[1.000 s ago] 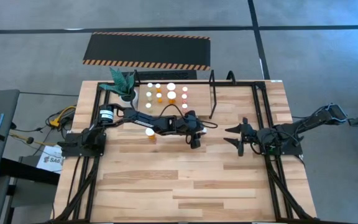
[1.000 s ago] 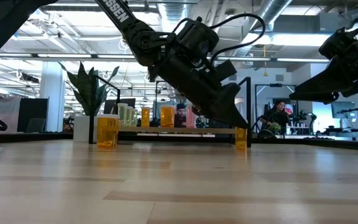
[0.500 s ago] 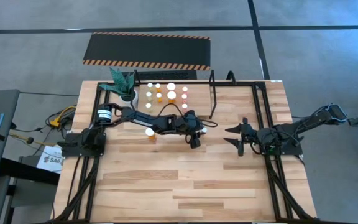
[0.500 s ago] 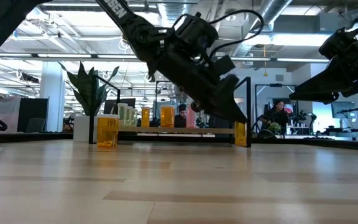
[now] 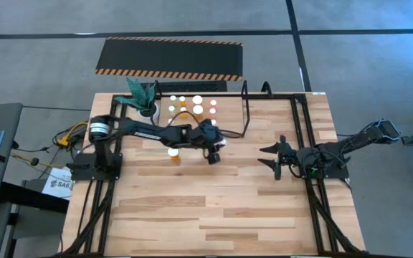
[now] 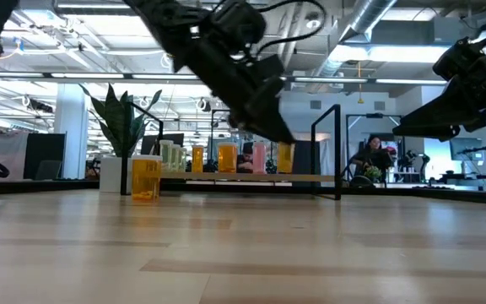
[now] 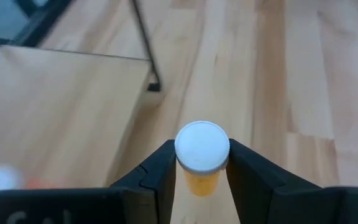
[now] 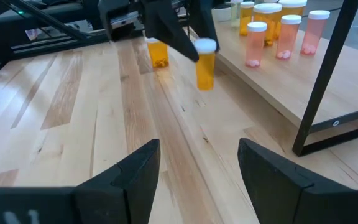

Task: Pick and place medicine bottles onto shelf by color
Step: Put the small orange pill bottle on the shelf aligned with the other small orange pill bottle

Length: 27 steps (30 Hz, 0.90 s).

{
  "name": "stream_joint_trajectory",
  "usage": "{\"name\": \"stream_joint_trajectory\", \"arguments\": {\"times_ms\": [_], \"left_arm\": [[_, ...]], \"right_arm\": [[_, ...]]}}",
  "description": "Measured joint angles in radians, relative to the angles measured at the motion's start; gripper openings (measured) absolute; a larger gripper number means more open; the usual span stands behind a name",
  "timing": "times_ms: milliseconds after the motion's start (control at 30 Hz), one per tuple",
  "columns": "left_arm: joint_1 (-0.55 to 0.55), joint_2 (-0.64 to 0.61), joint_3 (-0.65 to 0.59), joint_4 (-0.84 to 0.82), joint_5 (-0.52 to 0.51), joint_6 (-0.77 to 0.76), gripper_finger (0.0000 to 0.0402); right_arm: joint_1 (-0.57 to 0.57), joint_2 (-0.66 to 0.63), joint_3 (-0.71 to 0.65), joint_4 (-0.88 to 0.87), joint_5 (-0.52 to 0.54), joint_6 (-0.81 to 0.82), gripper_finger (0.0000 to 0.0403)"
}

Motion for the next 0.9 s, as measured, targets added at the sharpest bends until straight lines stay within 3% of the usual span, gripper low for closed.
{"name": "stream_joint_trajectory", "arguments": {"times_ms": [167, 400, 633, 900], "left_arm": [[0.004, -0.130, -0.185, 0.095, -0.078, -0.046, 0.0112], [0.004, -0.312, -0.295, -0.039, -0.252, -0.107, 0.0112], [0.004, -0.331, -0.357, -0.067, -0.465, -0.377, 0.0112], [0.007, -0.321, -0.363, -0.087, -0.606, -0.486, 0.0112]], "right_arm": [[0.000, 0.000, 0.000, 0.000, 0.000, 0.000, 0.0240], [0.000, 0.000, 0.000, 0.000, 0.000, 0.000, 0.0240], [0.000, 0.000, 0.000, 0.000, 0.000, 0.000, 0.0240], [0.000, 0.000, 0.000, 0.000, 0.000, 0.000, 0.0240]]}}
